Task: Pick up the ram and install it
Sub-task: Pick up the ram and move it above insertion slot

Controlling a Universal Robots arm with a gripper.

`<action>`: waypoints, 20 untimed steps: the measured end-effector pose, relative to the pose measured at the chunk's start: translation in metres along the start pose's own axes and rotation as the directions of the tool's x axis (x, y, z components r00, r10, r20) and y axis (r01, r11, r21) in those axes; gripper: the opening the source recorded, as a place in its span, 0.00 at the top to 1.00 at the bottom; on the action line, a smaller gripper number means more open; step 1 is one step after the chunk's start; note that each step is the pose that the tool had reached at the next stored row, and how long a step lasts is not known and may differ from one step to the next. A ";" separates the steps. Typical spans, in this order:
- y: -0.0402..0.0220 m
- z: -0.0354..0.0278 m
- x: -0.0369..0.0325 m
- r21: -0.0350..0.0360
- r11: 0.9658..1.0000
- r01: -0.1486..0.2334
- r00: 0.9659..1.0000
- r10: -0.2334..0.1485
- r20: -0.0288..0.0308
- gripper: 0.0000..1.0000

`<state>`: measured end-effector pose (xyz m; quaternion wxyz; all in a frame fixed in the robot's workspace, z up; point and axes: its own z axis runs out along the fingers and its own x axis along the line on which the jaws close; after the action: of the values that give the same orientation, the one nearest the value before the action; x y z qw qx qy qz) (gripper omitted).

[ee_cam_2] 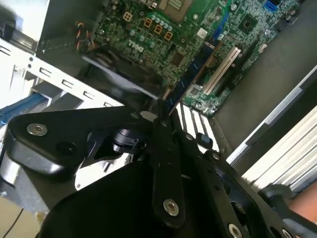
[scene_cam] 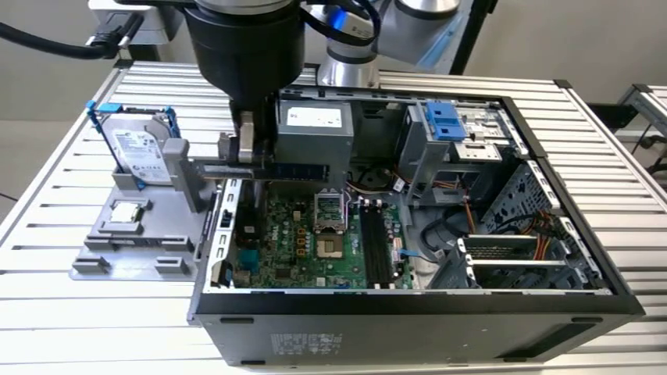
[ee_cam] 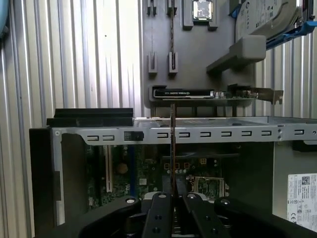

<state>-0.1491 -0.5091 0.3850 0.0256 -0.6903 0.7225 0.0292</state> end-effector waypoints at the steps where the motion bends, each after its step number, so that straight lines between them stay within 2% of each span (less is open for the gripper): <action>1: -0.0030 0.0000 -0.0002 0.000 1.000 0.000 1.000 0.000 0.000 1.00; 4: -0.0116 0.0000 -0.0005 0.000 1.000 0.000 1.000 0.000 0.000 1.00; 20: -0.0698 -0.0002 -0.0035 0.000 1.000 0.000 1.000 0.000 0.000 1.00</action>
<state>-0.0792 -0.5088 0.3850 0.0257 -0.6903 0.7225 0.0293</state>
